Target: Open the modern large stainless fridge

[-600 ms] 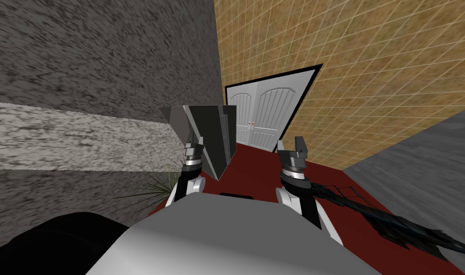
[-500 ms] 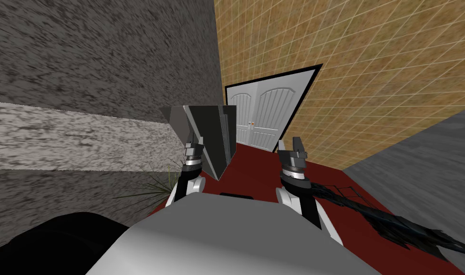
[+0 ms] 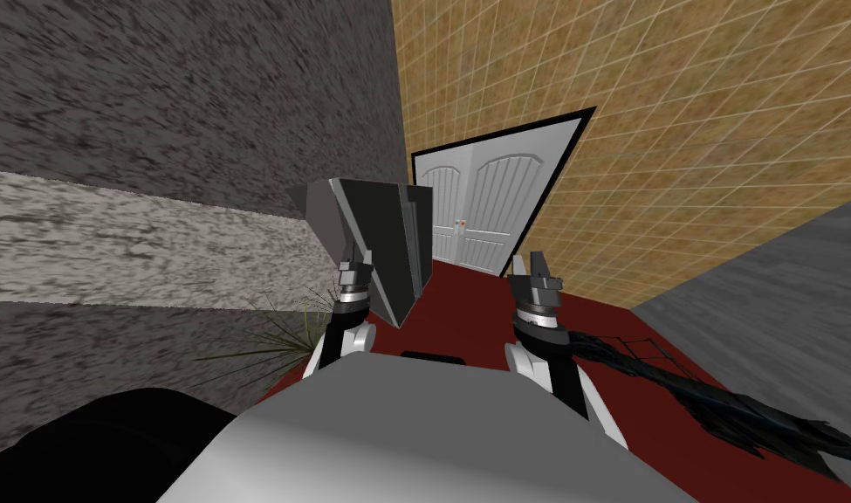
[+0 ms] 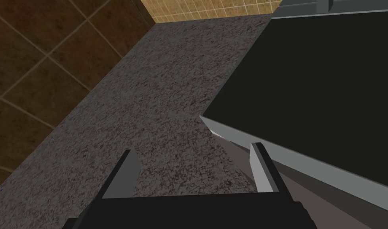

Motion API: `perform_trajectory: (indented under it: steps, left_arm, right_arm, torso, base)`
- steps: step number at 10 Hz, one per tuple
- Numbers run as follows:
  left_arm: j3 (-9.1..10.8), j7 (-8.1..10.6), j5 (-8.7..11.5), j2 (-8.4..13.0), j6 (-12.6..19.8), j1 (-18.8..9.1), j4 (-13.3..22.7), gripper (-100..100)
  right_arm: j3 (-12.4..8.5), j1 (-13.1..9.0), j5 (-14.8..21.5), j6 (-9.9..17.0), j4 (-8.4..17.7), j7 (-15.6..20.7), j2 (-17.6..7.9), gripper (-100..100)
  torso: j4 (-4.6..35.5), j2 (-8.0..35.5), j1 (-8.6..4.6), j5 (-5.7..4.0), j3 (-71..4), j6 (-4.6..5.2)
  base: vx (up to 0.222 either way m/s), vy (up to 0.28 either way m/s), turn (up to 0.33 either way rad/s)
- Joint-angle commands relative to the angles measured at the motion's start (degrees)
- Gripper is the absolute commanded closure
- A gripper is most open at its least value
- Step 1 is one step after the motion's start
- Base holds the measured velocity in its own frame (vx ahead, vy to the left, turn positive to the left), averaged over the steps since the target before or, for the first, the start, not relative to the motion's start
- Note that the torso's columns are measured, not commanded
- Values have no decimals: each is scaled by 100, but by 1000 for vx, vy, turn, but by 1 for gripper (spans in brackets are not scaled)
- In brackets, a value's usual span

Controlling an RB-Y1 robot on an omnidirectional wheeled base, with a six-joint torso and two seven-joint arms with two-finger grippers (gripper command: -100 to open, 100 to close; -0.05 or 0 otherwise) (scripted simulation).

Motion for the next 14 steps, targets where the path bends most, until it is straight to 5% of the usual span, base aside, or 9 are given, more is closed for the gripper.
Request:
perform_trajectory:
  steps: [1,3,4,9,14]
  left_arm:
    - [0,0,0,0,0,0,0,0]
    - [0,0,0,0,0,0,0,0]
    - [58,34,1,258,87,-123,86,-100]
    - [505,309,17,1157,777,-974,729,-100]
    - [774,478,27,1537,1199,-1702,1112,-100]
  right_arm:
    - [0,0,0,0,0,0,0,0]
    - [0,0,0,0,0,0,0,0]
    - [0,0,0,0,0,0,0,0]
    - [1,1,0,0,2,0,1,0]
    - [1,1,0,0,3,0,1,0]
  torso:
    - [423,424,0,0,-845,0]
    - [1269,1270,0,0,-2537,0]
    - [1692,1693,0,0,-3383,0]
    - [1959,1957,-8,-2,-3922,1]
    - [1961,1962,-1,0,-3919,0]
  base:
    - [0,0,0]
    - [0,0,0]
    - [13,-13,-26]
    - [27,-61,-54]
    - [32,-54,-37]
